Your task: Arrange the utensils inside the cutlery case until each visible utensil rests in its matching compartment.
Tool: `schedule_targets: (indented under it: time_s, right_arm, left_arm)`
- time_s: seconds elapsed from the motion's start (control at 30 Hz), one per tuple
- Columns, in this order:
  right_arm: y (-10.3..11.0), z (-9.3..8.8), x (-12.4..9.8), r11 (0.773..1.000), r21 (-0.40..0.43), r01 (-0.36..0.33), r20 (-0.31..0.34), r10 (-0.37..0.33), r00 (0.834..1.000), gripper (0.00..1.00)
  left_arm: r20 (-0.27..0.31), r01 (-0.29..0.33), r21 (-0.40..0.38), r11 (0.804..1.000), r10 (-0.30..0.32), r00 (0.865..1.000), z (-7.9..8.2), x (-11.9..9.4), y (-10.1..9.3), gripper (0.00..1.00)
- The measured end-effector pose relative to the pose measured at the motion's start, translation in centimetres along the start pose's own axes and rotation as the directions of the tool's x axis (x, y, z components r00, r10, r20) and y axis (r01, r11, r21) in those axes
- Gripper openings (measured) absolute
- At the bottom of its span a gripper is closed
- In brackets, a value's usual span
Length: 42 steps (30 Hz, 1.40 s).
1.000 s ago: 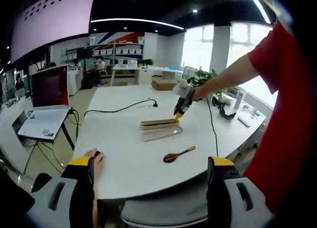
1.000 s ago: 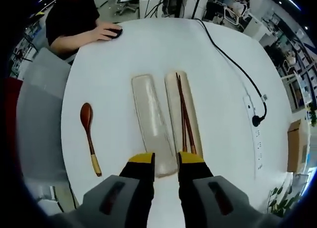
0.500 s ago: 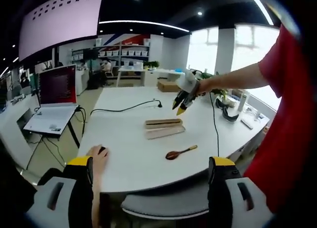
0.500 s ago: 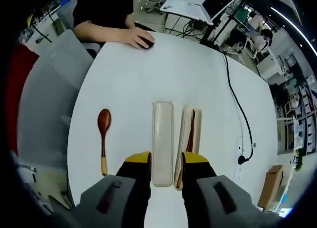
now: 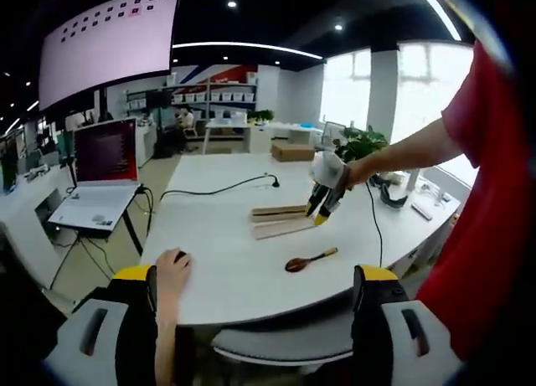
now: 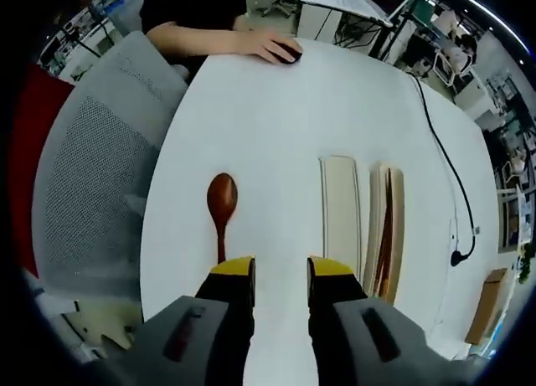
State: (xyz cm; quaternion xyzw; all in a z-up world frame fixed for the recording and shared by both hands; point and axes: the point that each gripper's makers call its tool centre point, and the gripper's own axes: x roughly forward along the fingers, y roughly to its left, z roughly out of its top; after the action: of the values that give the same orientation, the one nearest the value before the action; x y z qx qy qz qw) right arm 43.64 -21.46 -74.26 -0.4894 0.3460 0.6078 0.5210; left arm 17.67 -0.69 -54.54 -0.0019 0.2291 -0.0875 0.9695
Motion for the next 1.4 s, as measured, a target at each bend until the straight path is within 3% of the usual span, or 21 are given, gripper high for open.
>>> schedule_targets:
  time_s: [0.1, 0.3, 0.47, 0.57, 0.6, 0.67, 0.8, 0.9, 1.07, 1.3, 1.4]
  right_arm:
    - [0.8, -0.3, 0.7, 0.999, 0.047, -0.012, 0.006, 0.011, 1.0, 0.22]
    - [1.9, -0.7, 1.7, 1.0, 0.008, -0.017, 0.003, 0.016, 1.0, 0.21]
    - [2.8, -0.9, 2.6, 0.999, 0.037, -0.03, 0.006, 0.029, 1.0, 0.21]
    - [3.9, -1.2, 3.0, 0.999, 0.026, -0.041, -0.008, 0.041, 0.999, 0.21]
    - [4.2, -1.4, 3.1, 0.999, 0.007, -0.042, -0.021, 0.043, 0.999, 0.21]
    - [4.4, -1.4, 3.2, 0.999, 0.001, -0.04, -0.029, 0.04, 0.999, 0.21]
    - [5.1, -0.6, 3.0, 0.999, -0.015, -0.04, -0.012, 0.04, 0.999, 0.19]
    - [5.8, -0.1, 3.6, 0.999, 0.006, -0.047, 0.004, 0.047, 0.999, 0.17]
    - [6.9, -0.1, 4.7, 0.999, 0.0, -0.051, -0.015, 0.051, 0.999, 0.16]
    - [6.1, 0.0, 5.4, 0.998, 0.065, -0.025, -0.004, 0.025, 1.0, 0.15]
    - [6.0, -0.1, 5.5, 0.996, 0.084, -0.018, -0.004, 0.018, 1.0, 0.15]
  left_arm:
    - [-0.005, -0.014, -0.01, 1.0, 0.014, 1.0, -0.5, -0.6, 0.0, 0.99]
    - [-0.009, -0.038, -0.018, 0.999, 0.038, 0.999, -0.9, -1.6, 0.5, 0.99]
    - [-0.012, -0.04, -0.023, 0.999, 0.04, 0.999, -1.2, -1.7, 0.4, 0.98]
    - [-0.031, -0.02, -0.026, 0.999, 0.019, 0.999, -1.3, -0.9, 0.2, 0.97]
    - [-0.048, 0.015, -0.009, 1.0, -0.015, 0.999, -1.3, -0.6, -0.4, 0.95]
    - [-0.037, 0.041, 0.02, 0.999, -0.04, 0.999, -0.8, 0.0, -1.1, 0.93]
    - [-0.065, 0.069, 0.05, 0.996, -0.066, 0.996, -0.5, 1.2, -1.5, 0.93]
    - [-0.056, 0.12, 0.045, 0.992, -0.118, 0.991, 0.7, 2.2, -1.7, 0.94]
    - [-0.056, 0.125, 0.108, 0.986, -0.119, 0.991, 1.4, 2.2, -1.2, 0.94]
    - [-0.061, 0.107, 0.092, 0.99, -0.101, 0.993, 0.1, 1.7, -0.8, 0.92]
    - [-0.035, 0.114, 0.036, 0.993, -0.113, 0.993, 0.2, 1.5, -1.0, 0.93]
